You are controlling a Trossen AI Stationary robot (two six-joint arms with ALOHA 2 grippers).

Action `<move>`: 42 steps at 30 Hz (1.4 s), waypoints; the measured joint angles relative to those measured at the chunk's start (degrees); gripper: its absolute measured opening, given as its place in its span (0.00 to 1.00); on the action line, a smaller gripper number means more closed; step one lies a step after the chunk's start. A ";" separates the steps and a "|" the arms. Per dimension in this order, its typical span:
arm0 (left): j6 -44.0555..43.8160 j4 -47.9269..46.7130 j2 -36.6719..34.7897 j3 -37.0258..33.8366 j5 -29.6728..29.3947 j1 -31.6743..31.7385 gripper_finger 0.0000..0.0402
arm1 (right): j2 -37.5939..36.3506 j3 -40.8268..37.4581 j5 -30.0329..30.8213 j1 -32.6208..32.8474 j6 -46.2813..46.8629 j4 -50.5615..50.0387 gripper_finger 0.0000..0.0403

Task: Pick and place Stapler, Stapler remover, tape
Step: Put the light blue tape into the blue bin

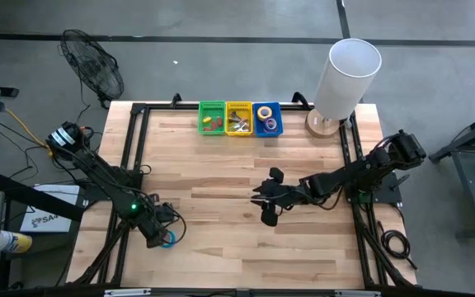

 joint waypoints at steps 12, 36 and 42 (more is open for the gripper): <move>0.53 -5.76 -0.55 4.10 0.35 0.03 0.45 | 0.00 0.00 0.48 1.46 4.17 0.13 0.44; 1.66 -1.79 5.73 5.31 0.71 0.03 0.45 | 0.04 0.02 3.45 4.45 6.00 0.66 0.44; 1.70 -0.88 5.95 5.44 1.14 0.03 0.45 | 0.04 0.02 4.08 4.99 6.44 0.94 0.44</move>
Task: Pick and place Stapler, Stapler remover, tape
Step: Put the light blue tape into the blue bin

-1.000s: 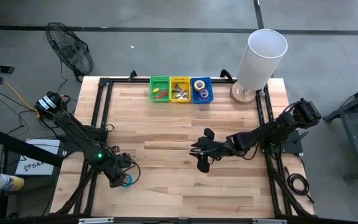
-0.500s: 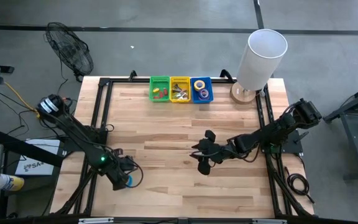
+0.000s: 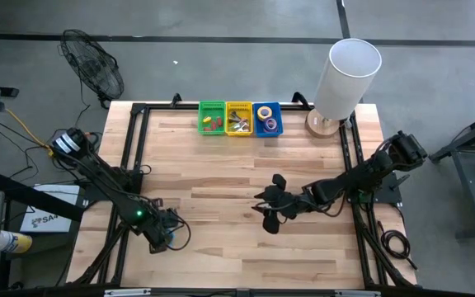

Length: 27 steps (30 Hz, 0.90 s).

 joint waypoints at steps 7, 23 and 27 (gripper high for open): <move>0.00 -0.49 1.79 -0.13 0.46 0.00 0.32 | 0.00 0.00 0.47 0.79 0.75 0.02 0.44; 10.62 1.96 1.98 1.91 -24.97 0.07 0.10 | 0.17 0.00 7.85 1.47 -1.03 0.62 0.44; 17.39 3.33 1.98 4.76 -41.72 0.11 0.10 | 0.17 0.00 9.86 1.44 -5.52 2.92 0.44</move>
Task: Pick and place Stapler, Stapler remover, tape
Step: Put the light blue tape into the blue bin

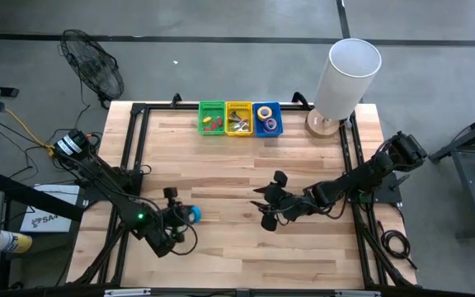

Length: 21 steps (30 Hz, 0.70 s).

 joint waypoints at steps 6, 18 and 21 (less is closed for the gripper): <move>12.09 3.42 -0.61 4.48 -15.33 3.75 0.09 | 0.00 0.00 -2.83 -1.22 -11.62 8.45 0.44; 46.54 32.31 -1.42 5.18 2.35 23.46 0.10 | 0.00 0.00 -12.04 -6.36 -24.69 16.33 0.44; 50.40 37.12 -1.42 5.18 8.73 28.31 0.10 | 0.00 0.00 -12.79 -7.18 -24.64 15.25 0.44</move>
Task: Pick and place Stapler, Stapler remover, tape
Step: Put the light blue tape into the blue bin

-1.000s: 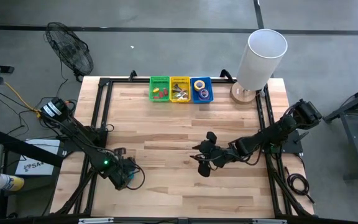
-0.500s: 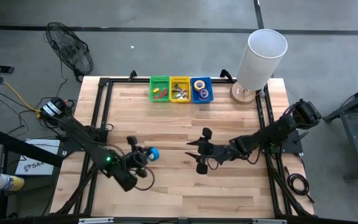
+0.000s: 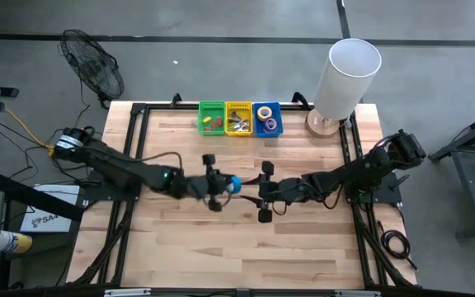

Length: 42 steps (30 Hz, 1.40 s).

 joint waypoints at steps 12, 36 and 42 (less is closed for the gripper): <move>4.95 6.48 0.02 0.05 11.64 8.57 0.10 | 0.00 0.00 6.09 -1.08 4.00 -4.21 0.44; 10.21 12.73 -0.09 0.00 14.68 8.31 0.10 | 0.02 -0.11 -0.68 -1.10 -0.12 4.89 0.35; 10.50 12.66 -0.04 0.00 14.65 8.35 0.10 | 0.02 -0.11 -1.18 -1.65 0.99 3.90 0.16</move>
